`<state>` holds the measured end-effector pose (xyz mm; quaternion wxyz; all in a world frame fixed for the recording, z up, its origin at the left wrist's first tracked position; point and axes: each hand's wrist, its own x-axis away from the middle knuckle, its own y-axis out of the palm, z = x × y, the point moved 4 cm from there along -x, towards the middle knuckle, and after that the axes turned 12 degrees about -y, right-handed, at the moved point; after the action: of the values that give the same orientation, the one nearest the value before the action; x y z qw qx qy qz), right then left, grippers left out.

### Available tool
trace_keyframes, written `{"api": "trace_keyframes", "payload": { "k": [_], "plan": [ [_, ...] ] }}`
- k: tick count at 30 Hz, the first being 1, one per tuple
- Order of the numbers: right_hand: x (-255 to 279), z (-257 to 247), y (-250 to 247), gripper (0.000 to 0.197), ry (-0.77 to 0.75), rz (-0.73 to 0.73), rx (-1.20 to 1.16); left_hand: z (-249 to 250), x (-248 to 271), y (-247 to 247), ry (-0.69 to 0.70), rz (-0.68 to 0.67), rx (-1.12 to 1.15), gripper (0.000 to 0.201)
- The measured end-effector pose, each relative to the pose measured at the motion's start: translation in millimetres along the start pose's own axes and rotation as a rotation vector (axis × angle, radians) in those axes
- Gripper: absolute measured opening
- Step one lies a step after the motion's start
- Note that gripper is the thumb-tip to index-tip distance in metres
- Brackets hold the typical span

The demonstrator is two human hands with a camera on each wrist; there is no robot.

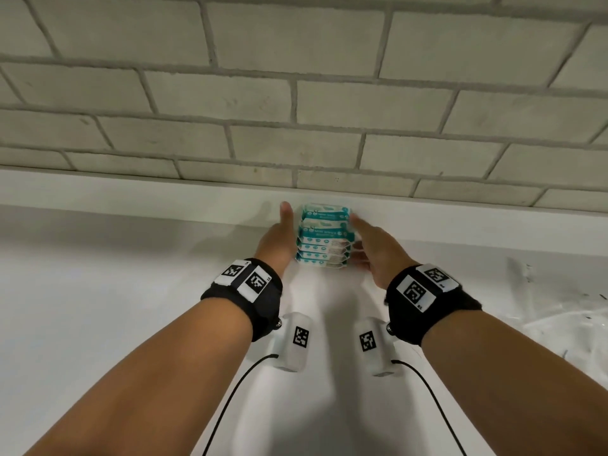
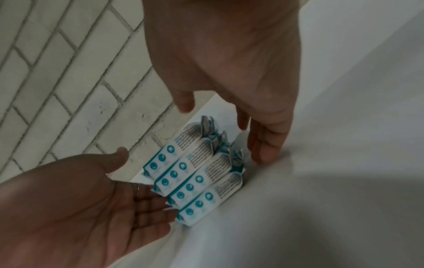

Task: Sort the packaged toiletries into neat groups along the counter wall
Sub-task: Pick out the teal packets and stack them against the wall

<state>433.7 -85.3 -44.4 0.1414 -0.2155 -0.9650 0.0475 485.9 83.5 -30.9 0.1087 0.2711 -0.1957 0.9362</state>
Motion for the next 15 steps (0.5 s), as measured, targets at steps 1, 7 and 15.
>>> {"api": "trace_keyframes", "payload": {
  "k": [1,7,15],
  "plan": [
    [2,-1,-1,0.04,-0.028,0.025,-0.043,0,1,1,0.008,-0.016,0.051,0.082],
    [10,7,23,0.052,-0.049,-0.047,-0.394,-12,-10,21,0.0,-0.195,0.249,0.088],
    [13,5,30,0.04,-0.025,0.003,-0.323,-6,-11,30,0.032,-0.22,0.264,0.09]
  ]
}}
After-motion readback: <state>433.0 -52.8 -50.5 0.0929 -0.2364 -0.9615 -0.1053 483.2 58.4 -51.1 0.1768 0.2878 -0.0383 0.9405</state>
